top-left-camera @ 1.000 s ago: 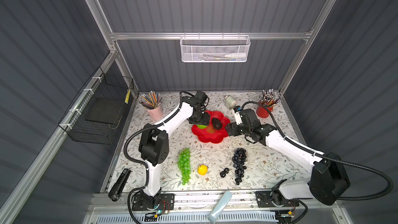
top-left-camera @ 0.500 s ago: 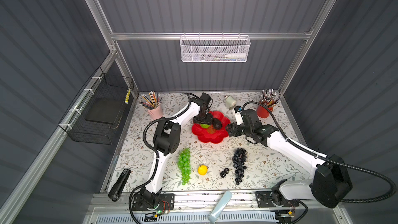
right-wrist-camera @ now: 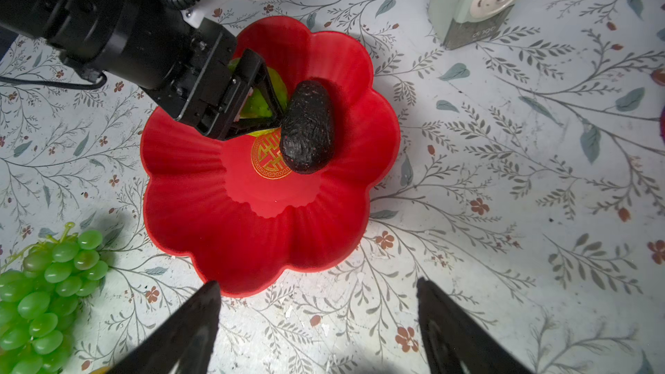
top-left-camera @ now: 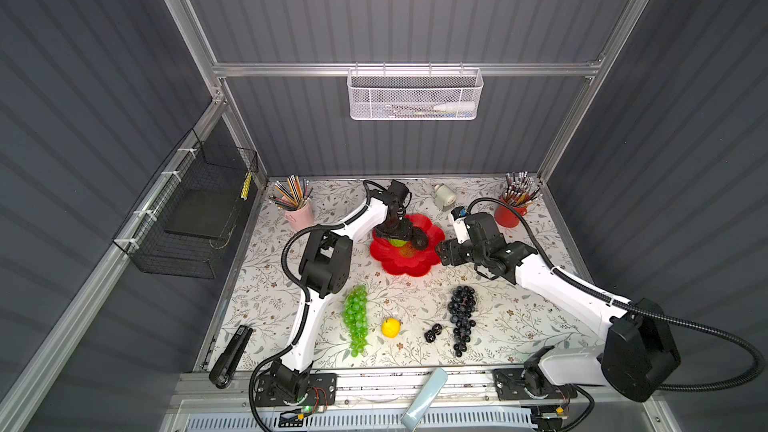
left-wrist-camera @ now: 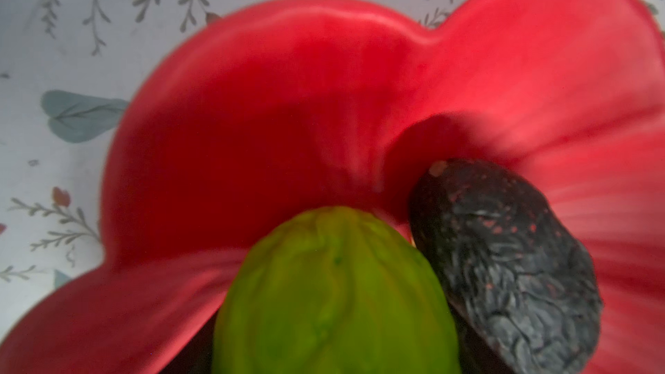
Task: Place and organize the fake fruits in the fruit bowl
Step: 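Lift the green custard apple with the left gripper and lower it into the bowl, then release the custard apple and move the left gripper to grasp the yellow lemon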
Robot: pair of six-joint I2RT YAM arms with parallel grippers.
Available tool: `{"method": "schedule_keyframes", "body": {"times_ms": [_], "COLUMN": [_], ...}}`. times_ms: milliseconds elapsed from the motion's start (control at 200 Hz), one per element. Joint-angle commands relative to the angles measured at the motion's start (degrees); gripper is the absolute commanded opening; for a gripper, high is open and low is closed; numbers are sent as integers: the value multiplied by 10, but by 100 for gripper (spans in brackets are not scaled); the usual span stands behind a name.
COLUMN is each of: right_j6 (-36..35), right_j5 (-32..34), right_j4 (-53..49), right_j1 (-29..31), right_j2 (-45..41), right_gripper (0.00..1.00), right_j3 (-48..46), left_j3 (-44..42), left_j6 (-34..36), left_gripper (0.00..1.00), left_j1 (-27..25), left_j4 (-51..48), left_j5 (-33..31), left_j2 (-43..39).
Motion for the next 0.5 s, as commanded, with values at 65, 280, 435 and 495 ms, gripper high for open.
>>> {"method": "schedule_keyframes", "body": {"times_ms": [65, 280, 435, 495], "right_j6": [-2, -3, -4, -3], "right_j5": [2, 1, -3, -5], "right_j4": [-13, -12, -11, -10], "right_j1": [0, 0, 0, -1], "right_j2": [-9, -5, -1, 1], "right_gripper": [86, 86, 86, 86], "right_j3": [-7, -2, 5, 6], "left_j3": [6, 9, 13, 13], "left_j6": [-3, -2, 4, 7], "left_gripper": [81, 84, 92, 92], "left_j1": [4, 3, 3, 4], "left_j4": [1, 3, -2, -5], "left_j5": [6, -10, -9, -7], "left_j2": [-6, -39, -59, -67]}}
